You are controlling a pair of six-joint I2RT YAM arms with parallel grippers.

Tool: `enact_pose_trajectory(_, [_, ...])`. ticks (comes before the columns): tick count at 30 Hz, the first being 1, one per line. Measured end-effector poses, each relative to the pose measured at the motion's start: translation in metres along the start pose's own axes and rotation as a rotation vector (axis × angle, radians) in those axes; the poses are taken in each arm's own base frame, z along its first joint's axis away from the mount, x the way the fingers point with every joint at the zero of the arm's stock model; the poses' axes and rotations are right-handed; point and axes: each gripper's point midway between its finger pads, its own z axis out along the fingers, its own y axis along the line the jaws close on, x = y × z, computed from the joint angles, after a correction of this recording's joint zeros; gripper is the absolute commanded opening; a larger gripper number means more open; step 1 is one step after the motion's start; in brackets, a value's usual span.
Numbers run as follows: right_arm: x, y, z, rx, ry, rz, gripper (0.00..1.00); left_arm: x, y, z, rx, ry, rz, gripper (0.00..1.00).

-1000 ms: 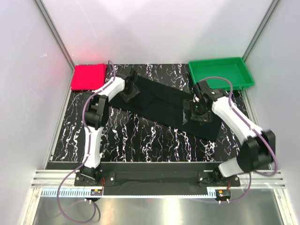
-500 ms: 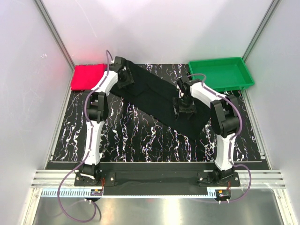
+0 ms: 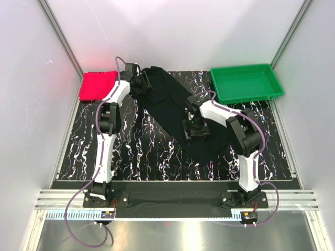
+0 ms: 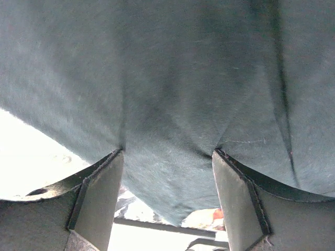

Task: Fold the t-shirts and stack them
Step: Fold the tshirt

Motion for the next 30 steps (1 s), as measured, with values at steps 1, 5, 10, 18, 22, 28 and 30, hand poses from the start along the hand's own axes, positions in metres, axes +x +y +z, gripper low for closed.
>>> enact_pose_trajectory(1, [0.007,0.009,0.000,-0.008,0.008,-0.010,0.75,0.000,-0.001,0.001,0.010,0.000,0.000,0.57])
enact_pose_trajectory(5, [0.029,0.048,0.001,-0.064,0.038,-0.026,0.75,0.002,-0.005,0.003,0.056,-0.019,0.018,0.57])
enact_pose_trajectory(10, [0.051,0.104,-0.001,-0.188,0.072,-0.006,0.75,0.010,-0.007,-0.002,0.089,-0.012,0.059,0.57])
enact_pose_trajectory(18, [0.061,0.200,-0.003,-0.436,0.117,0.047,0.79,0.026,-0.013,-0.008,0.165,0.024,0.113,0.57])
enact_pose_trajectory(22, [0.072,0.244,-0.005,-0.528,0.136,0.015,0.79,0.040,-0.015,-0.015,0.188,0.061,0.117,0.57])
enact_pose_trajectory(28, [0.081,0.275,-0.013,-0.597,0.154,-0.007,0.80,0.051,-0.019,-0.021,0.226,0.097,0.147,0.58])
enact_pose_trajectory(30, [0.074,0.281,-0.012,-0.612,0.148,-0.002,0.79,0.052,-0.021,-0.021,0.233,0.108,0.153,0.58])
